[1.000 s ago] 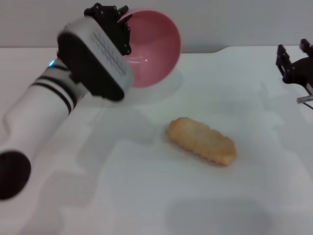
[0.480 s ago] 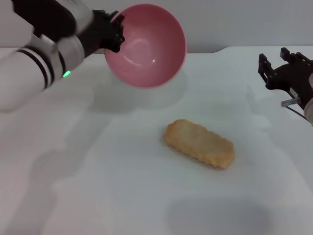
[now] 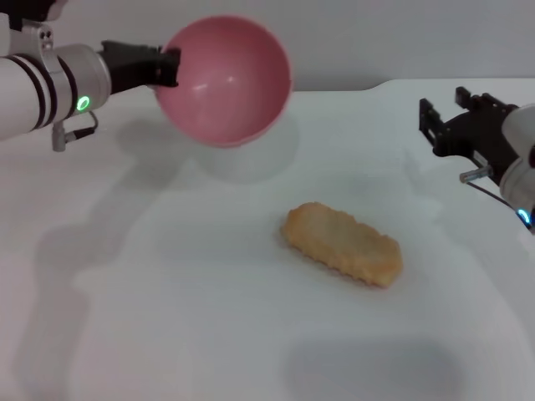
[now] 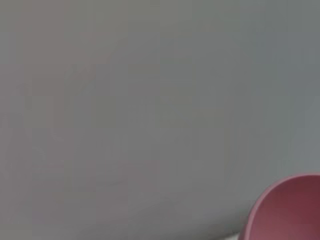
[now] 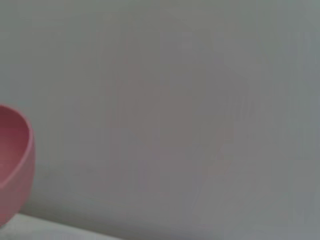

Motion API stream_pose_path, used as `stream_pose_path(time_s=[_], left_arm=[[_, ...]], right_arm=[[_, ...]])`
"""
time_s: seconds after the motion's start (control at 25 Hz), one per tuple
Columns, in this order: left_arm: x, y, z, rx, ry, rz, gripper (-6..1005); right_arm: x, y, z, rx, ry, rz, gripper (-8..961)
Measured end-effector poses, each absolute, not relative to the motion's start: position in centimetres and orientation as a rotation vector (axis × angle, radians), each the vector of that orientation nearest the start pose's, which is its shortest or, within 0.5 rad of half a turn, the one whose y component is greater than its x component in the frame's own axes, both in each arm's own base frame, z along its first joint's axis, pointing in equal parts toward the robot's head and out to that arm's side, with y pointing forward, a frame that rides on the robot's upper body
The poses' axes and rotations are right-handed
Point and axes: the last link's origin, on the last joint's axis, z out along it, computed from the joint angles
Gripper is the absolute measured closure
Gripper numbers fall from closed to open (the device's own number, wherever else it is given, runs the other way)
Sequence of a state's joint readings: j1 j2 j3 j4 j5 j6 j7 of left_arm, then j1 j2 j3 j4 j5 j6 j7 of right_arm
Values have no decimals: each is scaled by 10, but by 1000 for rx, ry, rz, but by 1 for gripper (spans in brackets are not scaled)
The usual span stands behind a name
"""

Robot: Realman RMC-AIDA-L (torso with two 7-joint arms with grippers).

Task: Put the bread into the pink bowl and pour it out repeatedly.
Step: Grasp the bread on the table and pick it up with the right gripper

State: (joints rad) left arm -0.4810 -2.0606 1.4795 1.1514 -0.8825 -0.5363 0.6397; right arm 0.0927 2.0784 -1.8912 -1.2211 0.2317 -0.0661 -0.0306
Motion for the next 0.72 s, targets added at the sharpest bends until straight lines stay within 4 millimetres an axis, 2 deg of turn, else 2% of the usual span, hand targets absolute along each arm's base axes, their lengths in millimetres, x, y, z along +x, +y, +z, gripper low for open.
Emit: stream_pose_path(time_s=[0.24,0.48,0.72], left_arm=[[-206,435,10,-2008,-865,-108,946],[-204,432,13,-2001,-845,-74,945],[-205,432,16,-1994,-852,-37,944]], right_arm=[[224,342,-32,-1947,729,331,445],[198,341,-26,-2014,859,208,445],[174,336,-19,-2077,894,94,445]])
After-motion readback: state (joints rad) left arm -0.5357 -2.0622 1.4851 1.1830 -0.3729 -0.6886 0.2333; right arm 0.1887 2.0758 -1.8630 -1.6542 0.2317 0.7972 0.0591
